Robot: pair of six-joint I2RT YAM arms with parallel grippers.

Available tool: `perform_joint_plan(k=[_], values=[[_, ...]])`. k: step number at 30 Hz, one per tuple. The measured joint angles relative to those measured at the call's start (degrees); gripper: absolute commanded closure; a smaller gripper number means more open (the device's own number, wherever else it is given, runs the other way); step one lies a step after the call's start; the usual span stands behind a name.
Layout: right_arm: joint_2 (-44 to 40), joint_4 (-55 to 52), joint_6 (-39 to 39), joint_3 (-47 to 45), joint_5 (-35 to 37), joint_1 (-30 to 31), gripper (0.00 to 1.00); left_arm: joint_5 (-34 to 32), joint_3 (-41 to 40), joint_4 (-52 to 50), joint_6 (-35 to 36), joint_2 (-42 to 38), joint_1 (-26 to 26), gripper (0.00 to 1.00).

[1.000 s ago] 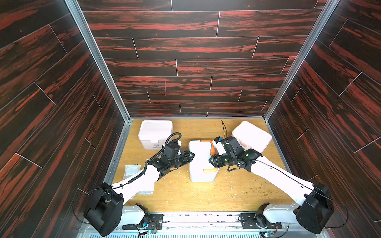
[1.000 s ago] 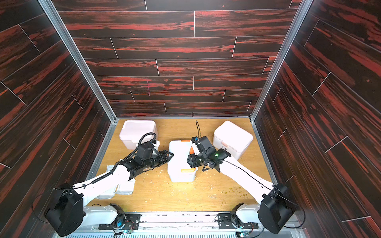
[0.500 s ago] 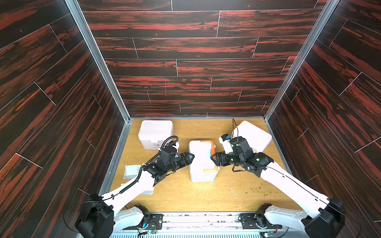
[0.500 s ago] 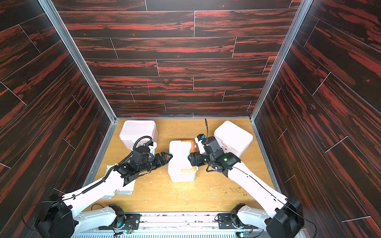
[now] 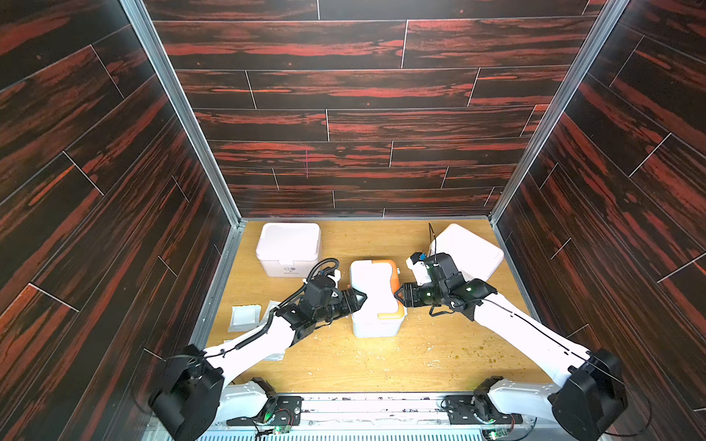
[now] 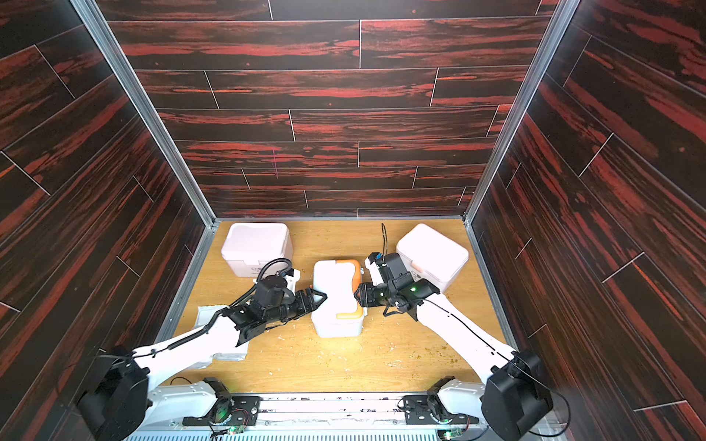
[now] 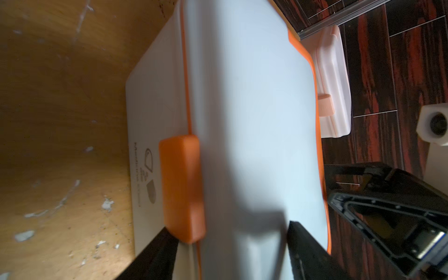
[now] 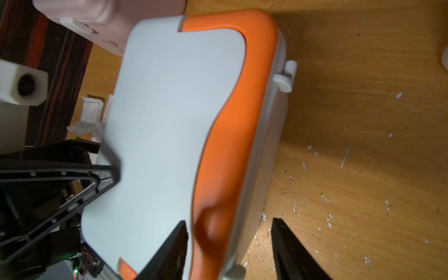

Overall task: Open first aid kits and take out gauze
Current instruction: Move the first aid kit to the center of the board.

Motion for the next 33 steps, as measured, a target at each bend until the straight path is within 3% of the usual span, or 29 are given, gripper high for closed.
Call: perform_joint_plan(k=[11,21,28,33], values=[[5.49,7.34,0.79,1.75,-1.42,-10.80,0.48,0.76,10.29,7.96,-0.85,14.99,-0.15,0.35],[7.93,6.75,0.96,4.85,0.61,-21.70,0.18,0.96,24.17,12.07,-3.21,29.86,-2.21,0.34],[1.38,4.24,0.87,4.96,1.14,-22.53,0.16,-0.87,28.48,16.04,-6.21,35.28,-4.94,0.33],[-6.49,4.22,0.94,1.88,-2.19,-22.47,0.17,-2.38,28.98,18.86,-8.44,36.92,-6.36,0.32]])
